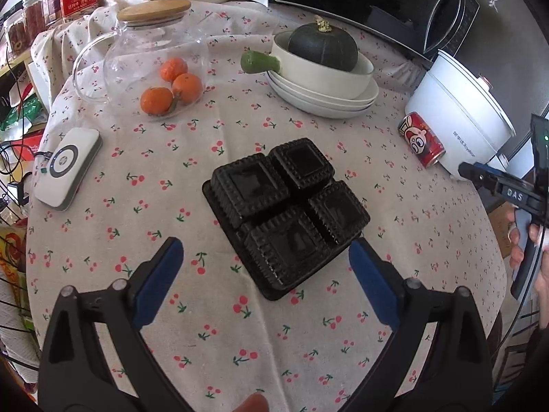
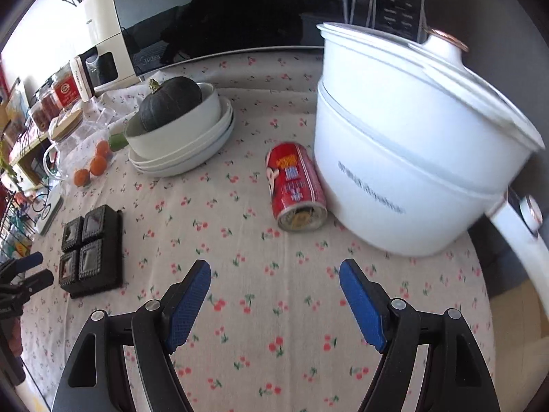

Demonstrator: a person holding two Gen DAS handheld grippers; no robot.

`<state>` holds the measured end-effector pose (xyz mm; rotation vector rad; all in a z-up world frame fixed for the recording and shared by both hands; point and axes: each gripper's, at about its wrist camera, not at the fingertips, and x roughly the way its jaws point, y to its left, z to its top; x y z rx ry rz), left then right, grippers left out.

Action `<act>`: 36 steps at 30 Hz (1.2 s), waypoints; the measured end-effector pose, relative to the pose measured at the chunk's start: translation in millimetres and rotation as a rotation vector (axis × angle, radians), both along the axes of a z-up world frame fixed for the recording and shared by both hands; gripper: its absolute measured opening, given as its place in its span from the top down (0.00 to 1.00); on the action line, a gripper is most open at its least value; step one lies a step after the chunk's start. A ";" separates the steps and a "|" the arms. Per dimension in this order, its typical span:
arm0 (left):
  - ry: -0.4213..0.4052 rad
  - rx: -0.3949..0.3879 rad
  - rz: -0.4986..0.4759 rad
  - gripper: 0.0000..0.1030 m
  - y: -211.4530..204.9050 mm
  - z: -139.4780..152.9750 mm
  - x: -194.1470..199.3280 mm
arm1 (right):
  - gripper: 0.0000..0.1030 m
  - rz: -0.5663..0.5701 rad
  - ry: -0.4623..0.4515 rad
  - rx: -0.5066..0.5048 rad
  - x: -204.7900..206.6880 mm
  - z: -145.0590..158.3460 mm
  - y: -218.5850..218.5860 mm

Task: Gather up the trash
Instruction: 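Move both open tools back over the table toward the can and black tray, then grasp the red drink can with the right tool while the left tool grasps the black tray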

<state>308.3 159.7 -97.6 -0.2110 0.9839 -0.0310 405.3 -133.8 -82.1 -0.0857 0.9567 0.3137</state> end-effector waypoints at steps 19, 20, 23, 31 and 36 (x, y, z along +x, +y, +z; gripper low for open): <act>0.005 -0.014 0.044 0.06 17.5 -16.5 18.1 | 0.46 0.044 0.038 -0.024 63.8 -43.1 32.0; 0.005 -0.019 0.045 0.06 17.3 -16.3 18.8 | 0.45 0.028 0.041 -0.015 66.2 -43.2 33.0; 0.003 -0.028 0.047 0.06 15.0 -14.5 21.6 | 0.33 -0.023 0.055 0.038 75.5 -43.6 33.5; 0.006 -0.037 0.056 0.06 7.9 -16.1 27.3 | 0.27 -0.218 0.070 0.018 102.7 -55.0 50.3; 0.029 -0.049 0.083 0.06 8.1 -16.3 30.8 | 0.47 -0.260 0.090 0.037 100.3 -64.2 44.2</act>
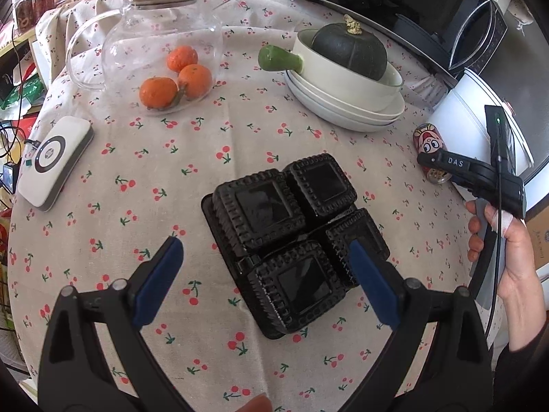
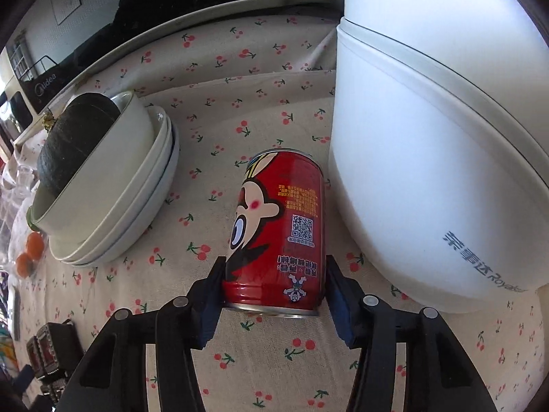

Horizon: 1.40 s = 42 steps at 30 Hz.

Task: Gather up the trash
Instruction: 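Grasp the red drink can with the right tool while the left tool grasps the black tray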

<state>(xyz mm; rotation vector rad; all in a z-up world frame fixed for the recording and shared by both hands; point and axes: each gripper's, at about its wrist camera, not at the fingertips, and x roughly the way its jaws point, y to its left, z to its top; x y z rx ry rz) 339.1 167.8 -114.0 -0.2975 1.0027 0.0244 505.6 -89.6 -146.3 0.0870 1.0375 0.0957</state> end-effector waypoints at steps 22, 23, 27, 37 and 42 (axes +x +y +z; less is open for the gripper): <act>0.135 0.154 0.239 0.04 -58.5 10.4 39.5 | 0.48 0.136 -0.014 0.030 -106.2 35.0 -88.9; 0.138 0.142 0.236 0.04 -53.8 11.0 36.6 | 0.48 0.138 -0.015 0.031 -110.9 36.5 -92.5; 0.129 0.107 0.266 0.13 -30.6 11.5 19.8 | 0.48 0.148 -0.019 0.043 -123.4 38.4 -103.0; 0.162 0.055 0.267 0.50 -28.0 -4.2 13.6 | 0.48 0.142 -0.014 0.075 -137.3 39.6 -116.1; 0.169 0.056 0.256 0.50 -26.9 -6.1 17.0 | 0.48 0.136 -0.015 0.067 -145.1 47.0 -120.7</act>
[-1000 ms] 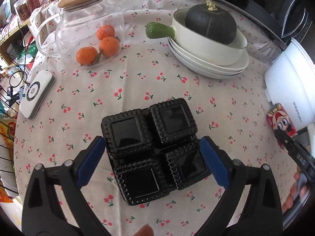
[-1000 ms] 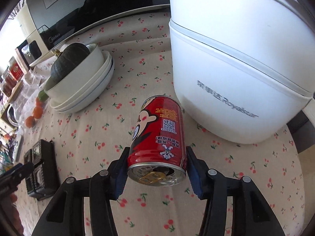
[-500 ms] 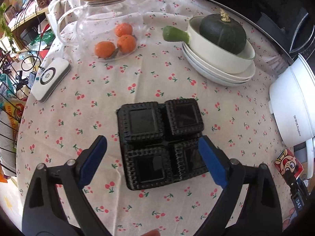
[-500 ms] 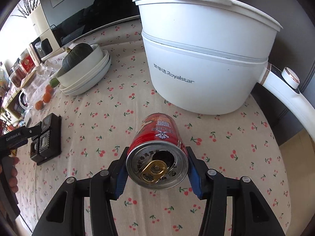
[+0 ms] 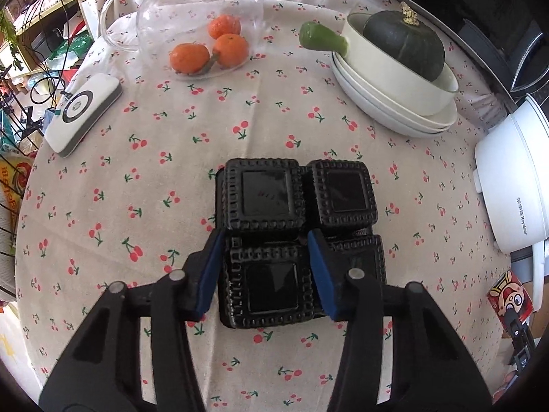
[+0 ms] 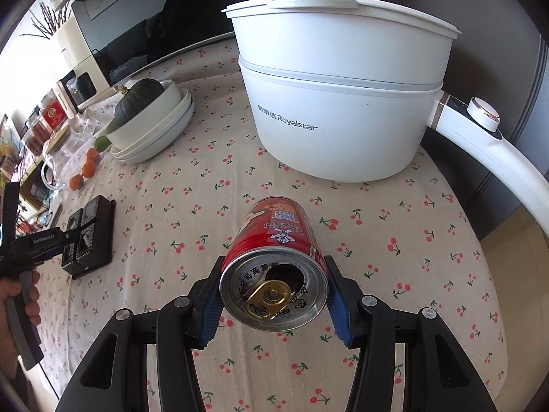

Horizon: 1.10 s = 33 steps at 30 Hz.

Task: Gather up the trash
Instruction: 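Grasp the red drink can with the right tool while the left tool grasps the black tray, then carry the red can and black tray over the brown bin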

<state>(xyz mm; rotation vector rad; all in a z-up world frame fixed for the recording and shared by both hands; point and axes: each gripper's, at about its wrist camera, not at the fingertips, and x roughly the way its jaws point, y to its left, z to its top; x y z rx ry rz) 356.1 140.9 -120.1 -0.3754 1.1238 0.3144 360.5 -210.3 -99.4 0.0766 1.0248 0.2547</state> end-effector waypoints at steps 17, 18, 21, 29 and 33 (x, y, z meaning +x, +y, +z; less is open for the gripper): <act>-0.056 -0.001 -0.081 0.53 -18.8 32.7 -36.3 | 0.48 0.002 -0.019 -0.002 -40.0 34.7 -6.9; -0.068 -0.005 -0.098 0.53 -23.7 39.8 -43.5 | 0.48 -0.001 -0.020 -0.003 -46.1 38.9 -9.9; -0.094 -0.023 -0.164 0.53 -40.7 57.8 -67.4 | 0.48 -0.012 -0.018 0.000 -70.3 52.1 -21.3; -0.116 -0.051 -0.373 0.52 -110.5 79.1 -151.2 | 0.48 -0.084 0.000 0.036 -161.6 70.6 -64.8; -0.115 -0.061 -0.467 0.52 -149.1 77.5 -185.6 | 0.48 -0.136 0.015 0.048 -206.6 71.0 -88.8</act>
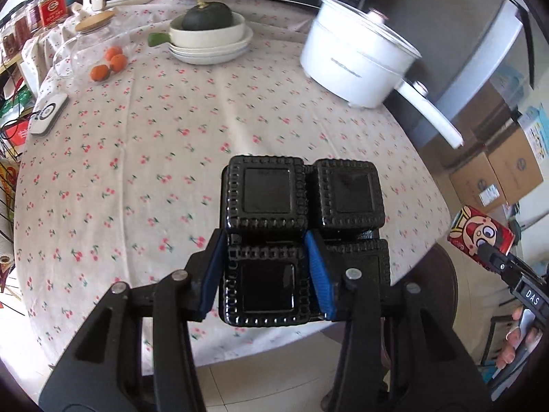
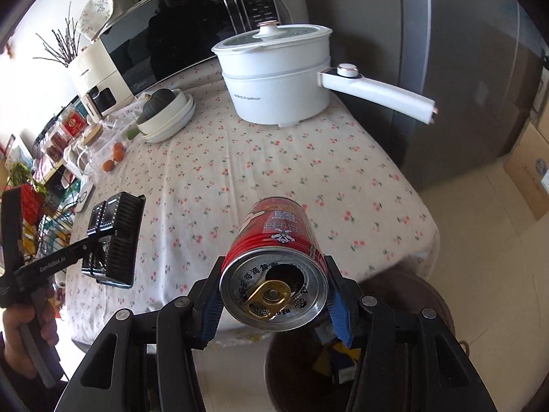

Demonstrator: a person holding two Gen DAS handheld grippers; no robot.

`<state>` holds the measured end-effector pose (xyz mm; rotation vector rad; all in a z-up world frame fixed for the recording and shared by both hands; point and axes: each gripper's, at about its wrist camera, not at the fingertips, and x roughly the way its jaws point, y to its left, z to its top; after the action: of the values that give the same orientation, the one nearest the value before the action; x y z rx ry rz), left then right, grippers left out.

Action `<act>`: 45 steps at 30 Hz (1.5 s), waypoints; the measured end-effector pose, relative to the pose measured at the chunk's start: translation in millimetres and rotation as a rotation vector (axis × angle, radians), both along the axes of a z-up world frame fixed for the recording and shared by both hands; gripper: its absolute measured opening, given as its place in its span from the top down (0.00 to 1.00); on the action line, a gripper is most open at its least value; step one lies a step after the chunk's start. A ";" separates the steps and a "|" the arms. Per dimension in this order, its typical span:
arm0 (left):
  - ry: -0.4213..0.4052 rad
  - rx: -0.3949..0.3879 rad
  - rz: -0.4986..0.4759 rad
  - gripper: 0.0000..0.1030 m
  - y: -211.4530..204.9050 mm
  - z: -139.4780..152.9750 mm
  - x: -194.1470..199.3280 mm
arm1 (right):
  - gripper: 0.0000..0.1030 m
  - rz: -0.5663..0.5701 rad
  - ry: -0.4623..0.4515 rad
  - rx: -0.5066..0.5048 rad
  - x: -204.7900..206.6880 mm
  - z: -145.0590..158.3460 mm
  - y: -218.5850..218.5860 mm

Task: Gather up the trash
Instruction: 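Carry the red can and black tray over the brown bin, then release the red can with the right tool while the left tool drops the black tray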

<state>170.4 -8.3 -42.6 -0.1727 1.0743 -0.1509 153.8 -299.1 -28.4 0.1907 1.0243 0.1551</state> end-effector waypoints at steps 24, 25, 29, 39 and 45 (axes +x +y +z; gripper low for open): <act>0.068 0.003 -0.330 0.52 -190.7 -63.6 -53.0 | 0.36 -0.255 0.109 0.096 -111.9 -47.0 -127.2; 0.069 0.002 -0.338 0.51 -194.8 -64.9 -53.3 | 0.36 -0.256 0.109 0.095 -112.8 -47.0 -129.3; 0.081 -0.022 -0.368 0.47 -206.9 -70.1 -51.4 | 0.35 -0.261 0.123 0.101 -112.9 -49.7 -134.3; 0.131 -0.042 -0.367 0.32 -211.3 -80.9 -46.0 | 0.35 -0.261 0.140 0.098 -111.5 -54.8 -140.0; 0.140 -0.040 -0.362 0.33 -214.5 -83.7 -45.0 | 0.35 -0.222 0.161 0.135 -108.8 -60.6 -133.2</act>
<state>125.4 -222.7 -126.2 -0.0236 1.2361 -0.4917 45.1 -432.2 -88.9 0.4433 1.1452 0.0072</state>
